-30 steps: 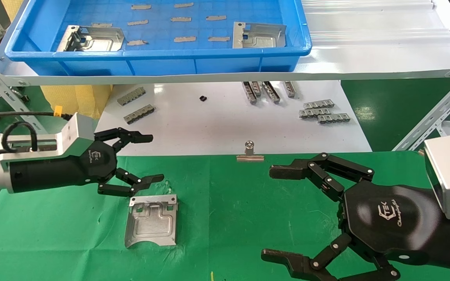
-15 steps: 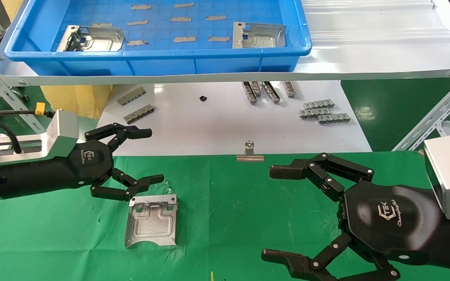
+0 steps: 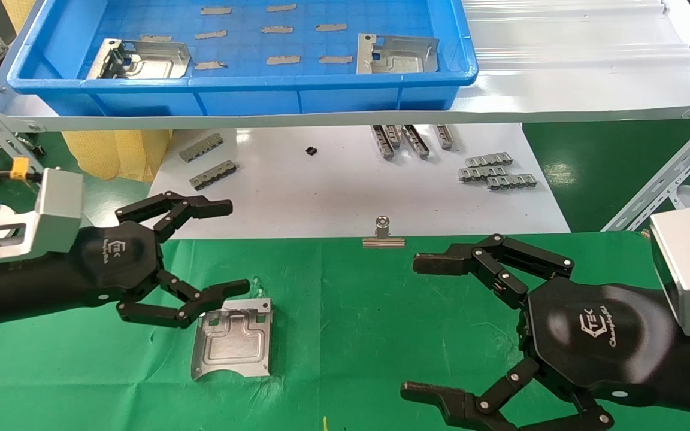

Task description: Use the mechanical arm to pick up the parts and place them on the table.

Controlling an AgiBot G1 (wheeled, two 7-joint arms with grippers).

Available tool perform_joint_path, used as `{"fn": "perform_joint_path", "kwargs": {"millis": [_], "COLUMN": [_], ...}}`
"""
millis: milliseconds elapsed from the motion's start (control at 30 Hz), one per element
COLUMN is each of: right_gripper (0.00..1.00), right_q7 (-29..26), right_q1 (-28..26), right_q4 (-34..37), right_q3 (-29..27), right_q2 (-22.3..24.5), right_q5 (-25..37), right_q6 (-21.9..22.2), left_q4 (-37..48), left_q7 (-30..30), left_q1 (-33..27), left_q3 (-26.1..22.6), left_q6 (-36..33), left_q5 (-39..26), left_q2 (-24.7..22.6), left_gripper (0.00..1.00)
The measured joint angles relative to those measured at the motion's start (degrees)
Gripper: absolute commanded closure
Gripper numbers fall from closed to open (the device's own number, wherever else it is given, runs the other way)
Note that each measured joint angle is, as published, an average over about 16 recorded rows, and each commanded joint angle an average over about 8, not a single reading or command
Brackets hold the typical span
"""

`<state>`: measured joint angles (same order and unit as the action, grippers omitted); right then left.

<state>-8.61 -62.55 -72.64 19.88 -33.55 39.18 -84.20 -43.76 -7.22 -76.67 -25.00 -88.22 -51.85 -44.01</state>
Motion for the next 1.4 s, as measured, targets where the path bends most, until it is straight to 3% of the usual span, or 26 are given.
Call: {"fn": "perform_joint_path", "kwargs": {"millis": [833,1400], "right_gripper": [0.0,0.0], "right_q7": [0.0,0.0], "right_q1": [0.0,0.0], "right_q4": [0.0,0.0], "right_q3": [0.0,0.0], "right_q2": [0.0,0.0], "right_q5": [0.0,0.0], "right_q6": [0.0,0.0], "left_q4": [-28.6,-30.6], "left_q7": [17.0,18.2], "left_q1": [14.4,15.6], "left_q3": [8.6,9.3], "left_q6": [2.4,2.6], "left_q5": [9.6,10.4], "left_q2": [8.6,9.3], "left_gripper": [0.0,0.0]}}
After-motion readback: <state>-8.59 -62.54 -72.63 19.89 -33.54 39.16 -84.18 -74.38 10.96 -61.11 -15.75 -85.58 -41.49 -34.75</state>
